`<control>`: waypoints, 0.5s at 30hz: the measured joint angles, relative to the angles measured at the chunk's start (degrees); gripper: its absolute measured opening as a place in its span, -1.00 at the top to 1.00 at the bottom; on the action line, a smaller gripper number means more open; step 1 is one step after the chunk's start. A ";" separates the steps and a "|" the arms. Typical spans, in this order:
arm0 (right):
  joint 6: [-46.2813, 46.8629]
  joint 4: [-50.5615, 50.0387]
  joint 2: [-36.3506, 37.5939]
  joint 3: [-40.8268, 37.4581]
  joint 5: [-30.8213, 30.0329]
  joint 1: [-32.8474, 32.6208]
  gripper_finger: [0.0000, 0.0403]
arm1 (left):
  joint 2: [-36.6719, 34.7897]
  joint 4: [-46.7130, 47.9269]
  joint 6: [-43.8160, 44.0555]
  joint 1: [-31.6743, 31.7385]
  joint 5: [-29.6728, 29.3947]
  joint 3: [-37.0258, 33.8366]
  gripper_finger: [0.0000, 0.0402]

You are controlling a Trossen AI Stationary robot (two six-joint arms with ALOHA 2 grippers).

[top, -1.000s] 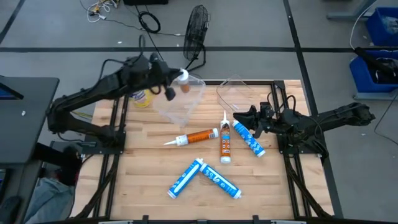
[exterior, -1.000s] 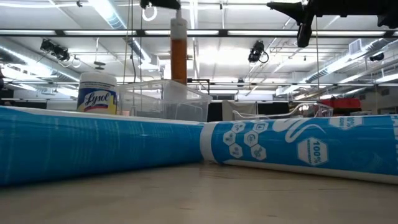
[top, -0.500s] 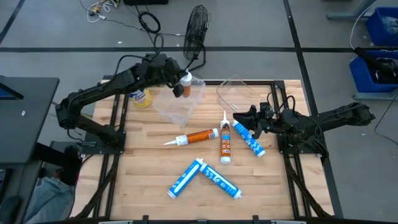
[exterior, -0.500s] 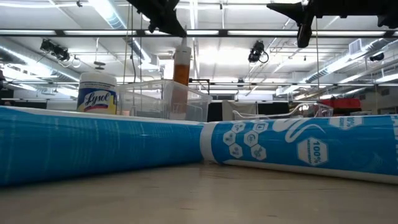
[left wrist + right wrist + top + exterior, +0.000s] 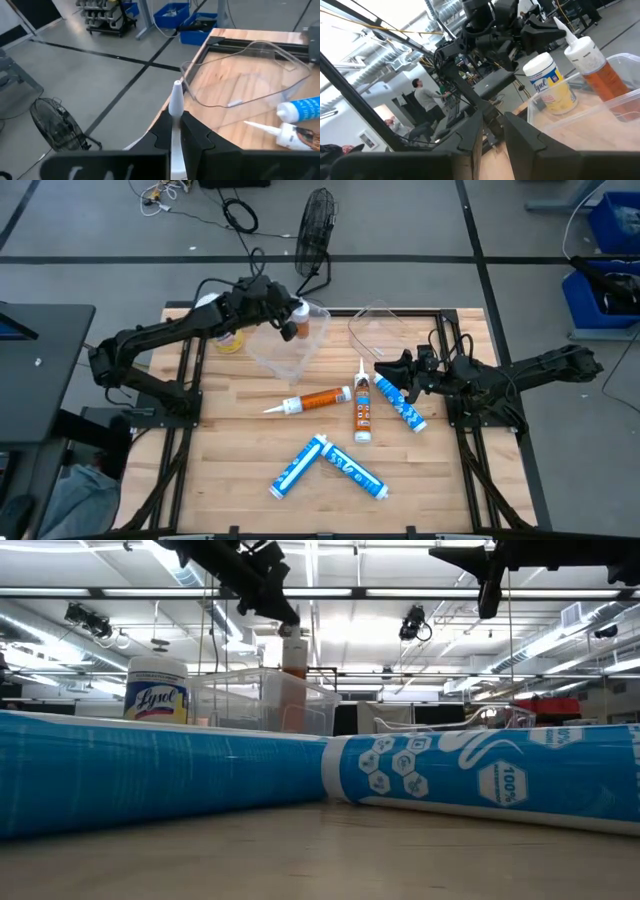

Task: Pick & place silicon tubes, Sealant and Lysol wipes
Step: Put the bottom orange sealant into the left transparent bin

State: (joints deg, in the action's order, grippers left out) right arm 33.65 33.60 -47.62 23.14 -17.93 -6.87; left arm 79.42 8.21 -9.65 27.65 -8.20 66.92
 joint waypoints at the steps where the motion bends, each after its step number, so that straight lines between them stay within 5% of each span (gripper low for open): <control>1: 0.00 -0.02 0.00 0.00 0.00 0.00 0.58 | 0.00 -0.89 0.00 0.28 -0.15 -0.78 0.91; 15: 0.39 0.01 0.00 0.00 -0.02 0.00 0.58 | -0.20 -6.43 1.44 2.13 0.56 -6.89 0.91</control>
State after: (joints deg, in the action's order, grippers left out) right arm 34.04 33.61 -47.62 23.14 -17.95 -6.87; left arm 79.22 1.78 -8.21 29.78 -7.64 60.03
